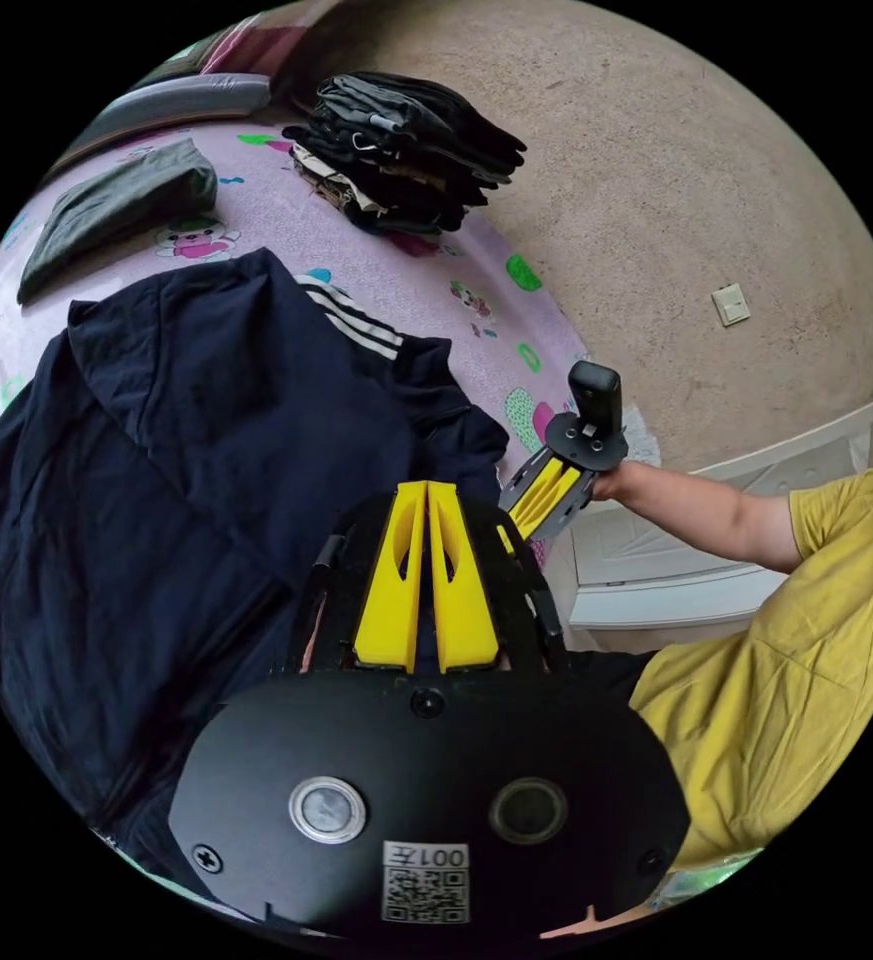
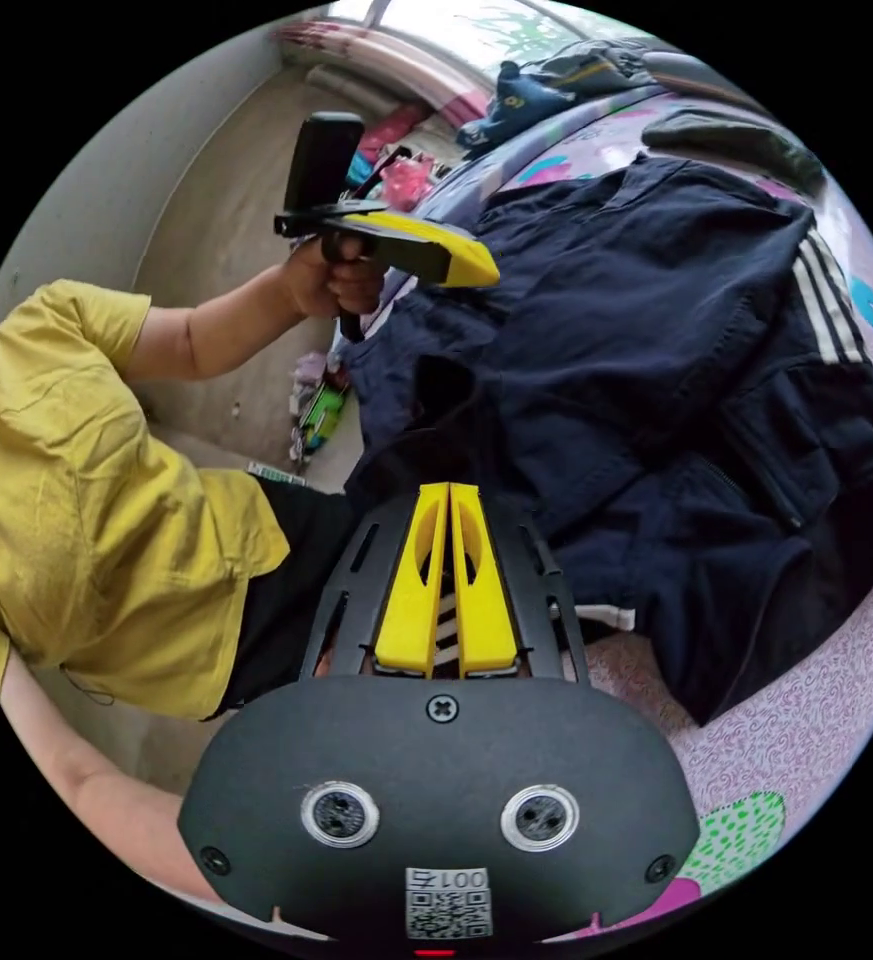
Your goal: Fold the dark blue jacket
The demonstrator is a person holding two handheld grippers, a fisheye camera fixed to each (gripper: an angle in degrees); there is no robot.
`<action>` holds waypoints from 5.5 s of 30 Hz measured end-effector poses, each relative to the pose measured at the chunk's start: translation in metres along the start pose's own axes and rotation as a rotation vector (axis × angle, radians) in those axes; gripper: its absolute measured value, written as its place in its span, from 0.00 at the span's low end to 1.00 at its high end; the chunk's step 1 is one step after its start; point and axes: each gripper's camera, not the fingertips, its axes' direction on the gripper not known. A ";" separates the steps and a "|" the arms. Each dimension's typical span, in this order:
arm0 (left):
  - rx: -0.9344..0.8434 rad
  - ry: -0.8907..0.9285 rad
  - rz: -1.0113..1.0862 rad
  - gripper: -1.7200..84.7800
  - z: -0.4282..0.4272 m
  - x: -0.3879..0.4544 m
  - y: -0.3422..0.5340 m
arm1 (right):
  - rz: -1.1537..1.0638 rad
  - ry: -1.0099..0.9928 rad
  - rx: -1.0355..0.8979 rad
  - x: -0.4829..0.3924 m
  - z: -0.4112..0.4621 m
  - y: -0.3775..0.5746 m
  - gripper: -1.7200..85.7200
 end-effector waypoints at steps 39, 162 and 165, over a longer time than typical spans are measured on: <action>-0.171 -0.365 0.356 0.06 0.321 0.096 0.362 | 0.263 0.633 0.165 -0.321 0.187 0.186 0.11; -0.089 0.561 -0.784 0.01 -0.058 -0.129 0.079 | 0.561 -0.119 0.859 0.169 0.034 0.036 0.03; -0.077 0.602 -0.758 0.01 -0.064 -0.124 0.088 | 0.543 0.023 0.706 0.164 0.031 0.024 0.03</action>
